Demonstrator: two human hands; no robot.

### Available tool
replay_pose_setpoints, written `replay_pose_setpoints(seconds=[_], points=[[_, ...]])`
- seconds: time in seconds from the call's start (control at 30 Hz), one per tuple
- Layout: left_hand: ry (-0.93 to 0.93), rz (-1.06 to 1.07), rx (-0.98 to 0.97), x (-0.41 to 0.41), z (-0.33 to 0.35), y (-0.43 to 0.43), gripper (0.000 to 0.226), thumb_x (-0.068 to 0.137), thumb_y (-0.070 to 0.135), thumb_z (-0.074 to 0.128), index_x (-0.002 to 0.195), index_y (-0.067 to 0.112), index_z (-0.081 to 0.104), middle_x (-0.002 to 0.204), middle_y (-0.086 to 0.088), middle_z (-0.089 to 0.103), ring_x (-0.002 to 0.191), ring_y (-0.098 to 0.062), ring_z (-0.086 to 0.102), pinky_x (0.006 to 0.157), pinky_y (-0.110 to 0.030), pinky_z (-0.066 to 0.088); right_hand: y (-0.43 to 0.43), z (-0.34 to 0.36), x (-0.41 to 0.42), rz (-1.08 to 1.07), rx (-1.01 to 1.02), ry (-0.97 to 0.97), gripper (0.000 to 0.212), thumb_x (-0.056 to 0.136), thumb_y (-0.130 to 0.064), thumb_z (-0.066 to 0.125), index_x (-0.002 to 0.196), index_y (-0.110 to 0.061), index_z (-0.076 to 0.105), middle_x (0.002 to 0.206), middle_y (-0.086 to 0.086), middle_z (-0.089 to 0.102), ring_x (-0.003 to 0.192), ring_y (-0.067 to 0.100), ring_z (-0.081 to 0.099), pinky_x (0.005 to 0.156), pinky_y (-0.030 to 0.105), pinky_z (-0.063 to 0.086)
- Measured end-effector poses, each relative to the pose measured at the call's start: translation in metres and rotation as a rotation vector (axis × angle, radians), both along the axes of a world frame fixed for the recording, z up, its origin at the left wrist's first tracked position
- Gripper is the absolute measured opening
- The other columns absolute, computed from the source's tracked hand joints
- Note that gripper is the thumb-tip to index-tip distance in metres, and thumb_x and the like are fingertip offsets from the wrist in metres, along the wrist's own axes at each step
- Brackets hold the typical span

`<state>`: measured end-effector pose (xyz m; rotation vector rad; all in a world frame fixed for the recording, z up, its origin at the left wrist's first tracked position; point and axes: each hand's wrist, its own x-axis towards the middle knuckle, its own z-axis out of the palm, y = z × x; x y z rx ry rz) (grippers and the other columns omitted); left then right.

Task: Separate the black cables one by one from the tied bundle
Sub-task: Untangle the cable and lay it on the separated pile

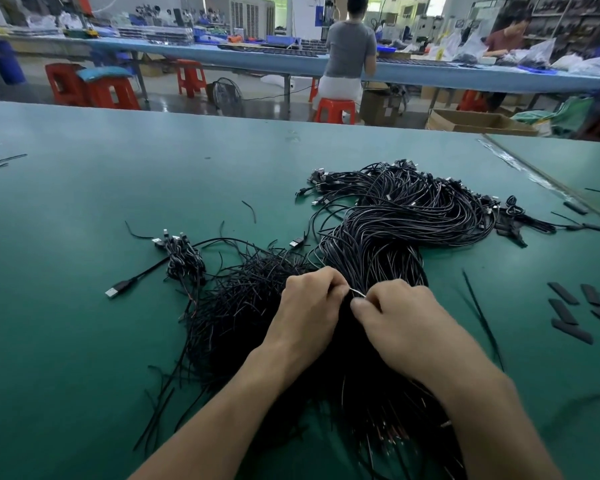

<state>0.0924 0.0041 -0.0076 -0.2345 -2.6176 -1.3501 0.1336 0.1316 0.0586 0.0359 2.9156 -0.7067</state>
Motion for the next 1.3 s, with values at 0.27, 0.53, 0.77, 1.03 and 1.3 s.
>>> replay_pose_setpoints(seconds=[0.27, 0.53, 0.77, 1.03, 1.3], points=[[0.026, -0.007, -0.026, 0.002, 0.001, 0.000, 0.012, 0.096, 0.020, 0.062, 0.089, 0.022, 0.072, 0.082, 0.006, 0.071, 0.077, -0.009, 0.065, 0.075, -0.026, 0.052, -0.011, -0.031, -0.010, -0.149, -0.008, 0.115, 0.022, 0.095, -0.037, 0.052, 0.100, -0.016, 0.055, 0.108, 0.010, 0.056, 0.087, 0.028, 0.047, 0.072, 0.033, 0.036], [0.028, 0.001, 0.027, 0.002, 0.001, -0.001, 0.012, 0.096, 0.020, 0.061, 0.090, 0.019, 0.071, 0.083, 0.003, 0.072, 0.079, -0.014, 0.065, 0.078, -0.030, 0.050, 0.030, 0.030, 0.006, 0.470, -0.196, -0.142, 0.018, 0.085, -0.031, 0.073, 0.070, -0.023, 0.067, 0.060, -0.013, 0.061, 0.054, -0.001, 0.051, 0.054, 0.017, 0.038], [0.058, -0.027, -0.008, 0.004, 0.002, 0.002, 0.013, 0.097, 0.016, 0.058, 0.089, 0.016, 0.069, 0.082, 0.003, 0.069, 0.078, -0.015, 0.063, 0.077, -0.033, 0.052, 0.033, 0.025, 0.006, 0.130, -0.027, 0.066, 0.024, 0.089, -0.044, 0.064, 0.076, -0.025, 0.069, 0.067, -0.004, 0.067, 0.064, 0.009, 0.062, 0.058, 0.028, 0.049], [0.170, -0.058, -0.114, 0.008, 0.007, 0.006, 0.014, 0.101, 0.023, 0.049, 0.090, 0.024, 0.057, 0.087, 0.004, 0.058, 0.079, -0.023, 0.057, 0.075, -0.043, 0.050, 0.000, -0.016, -0.008, -0.098, -0.004, 0.128, 0.016, 0.087, -0.036, 0.057, 0.089, -0.021, 0.053, 0.089, 0.000, 0.054, 0.083, 0.026, 0.053, 0.068, 0.036, 0.044], [0.149, -0.019, -0.046, 0.009, 0.003, 0.005, 0.014, 0.101, 0.017, 0.047, 0.091, 0.021, 0.055, 0.098, 0.005, 0.055, 0.081, -0.020, 0.058, 0.075, -0.044, 0.052, 0.015, -0.006, -0.009, 0.088, -0.057, -0.019, 0.018, 0.095, -0.029, 0.062, 0.078, -0.025, 0.060, 0.087, -0.002, 0.064, 0.079, 0.015, 0.059, 0.064, 0.026, 0.043]])
